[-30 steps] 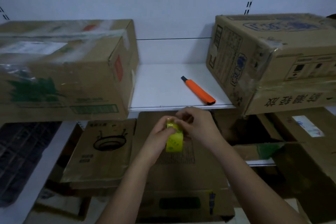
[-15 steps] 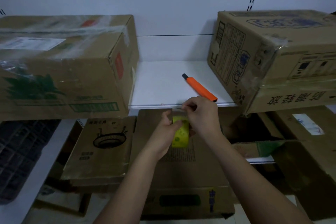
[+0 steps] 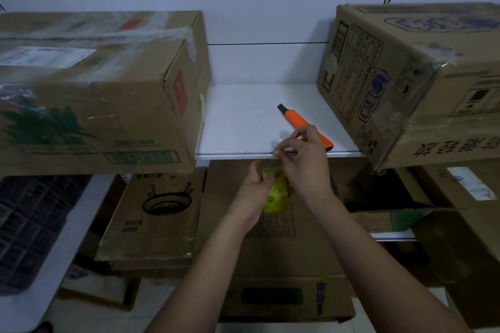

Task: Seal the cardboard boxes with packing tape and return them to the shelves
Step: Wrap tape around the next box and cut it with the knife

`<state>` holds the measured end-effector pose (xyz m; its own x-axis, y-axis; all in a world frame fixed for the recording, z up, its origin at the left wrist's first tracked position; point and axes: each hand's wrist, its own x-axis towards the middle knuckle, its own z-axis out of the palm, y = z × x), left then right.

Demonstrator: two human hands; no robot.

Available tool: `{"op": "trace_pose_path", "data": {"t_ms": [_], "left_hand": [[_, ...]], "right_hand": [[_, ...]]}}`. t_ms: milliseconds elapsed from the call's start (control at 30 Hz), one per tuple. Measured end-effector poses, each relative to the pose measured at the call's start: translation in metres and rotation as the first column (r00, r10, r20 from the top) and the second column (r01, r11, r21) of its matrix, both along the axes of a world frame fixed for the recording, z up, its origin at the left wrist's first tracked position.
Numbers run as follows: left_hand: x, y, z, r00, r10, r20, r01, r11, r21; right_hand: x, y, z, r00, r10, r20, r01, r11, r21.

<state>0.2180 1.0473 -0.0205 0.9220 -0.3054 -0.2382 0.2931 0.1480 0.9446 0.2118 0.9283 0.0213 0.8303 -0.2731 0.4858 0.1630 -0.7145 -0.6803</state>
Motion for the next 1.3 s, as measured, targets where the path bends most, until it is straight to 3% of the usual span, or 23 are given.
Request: {"op": "trace_pose_path", "data": {"t_ms": [167, 533, 700, 800, 867, 933, 1000, 1033, 1100, 1200, 1300], "left_hand": [[0.003, -0.001, 0.003, 0.996, 0.008, -0.092, -0.018, 0.994, -0.108], [0.017, -0.013, 0.010, 0.994, 0.067, -0.087, -0.056, 0.992, 0.115], [0.019, -0.017, 0.008, 0.989, 0.145, -0.017, -0.137, 0.963, 0.230], [0.026, -0.009, 0.006, 0.983, 0.161, 0.084, -0.181, 0.917, 0.354], [0.027, 0.010, 0.005, 0.969, 0.126, 0.214, -0.224, 0.820, 0.527], [0.017, 0.030, 0.005, 0.868, 0.111, 0.484, -0.447, 0.598, 0.666], [-0.007, 0.035, 0.021, 0.715, 0.136, 0.686, -0.673, 0.402, 0.621], [-0.019, 0.027, 0.033, 0.655, 0.146, 0.742, -0.728, 0.386, 0.567], [-0.037, -0.005, 0.049, 0.583, 0.041, 0.811, -0.707, 0.518, 0.481], [-0.052, -0.069, 0.058, 0.491, -0.254, 0.833, -0.492, 0.708, 0.506], [-0.053, -0.123, 0.057, 0.507, -0.436, 0.743, -0.339, 0.692, 0.637]], "right_hand": [[0.003, 0.003, 0.002, 0.996, -0.009, -0.084, 0.013, 0.999, 0.045], [0.014, 0.017, 0.003, 0.974, -0.143, -0.178, 0.152, 0.988, 0.040], [-0.012, 0.013, 0.001, 0.995, -0.069, -0.076, 0.076, 0.992, 0.098], [-0.056, -0.012, -0.008, 0.976, -0.196, 0.092, 0.190, 0.979, 0.078], [-0.087, -0.037, -0.018, 0.931, -0.349, 0.112, 0.341, 0.937, 0.081], [-0.110, -0.064, -0.025, 0.890, -0.446, 0.094, 0.432, 0.891, 0.143], [-0.121, -0.088, -0.025, 0.848, -0.522, 0.093, 0.499, 0.845, 0.194], [-0.123, -0.100, -0.022, 0.826, -0.556, 0.089, 0.530, 0.821, 0.214], [-0.123, -0.121, -0.013, 0.794, -0.604, 0.070, 0.574, 0.782, 0.244], [-0.118, -0.145, -0.002, 0.806, -0.591, 0.001, 0.571, 0.779, 0.261], [-0.111, -0.162, 0.001, 0.861, -0.503, -0.080, 0.509, 0.846, 0.157]]}}
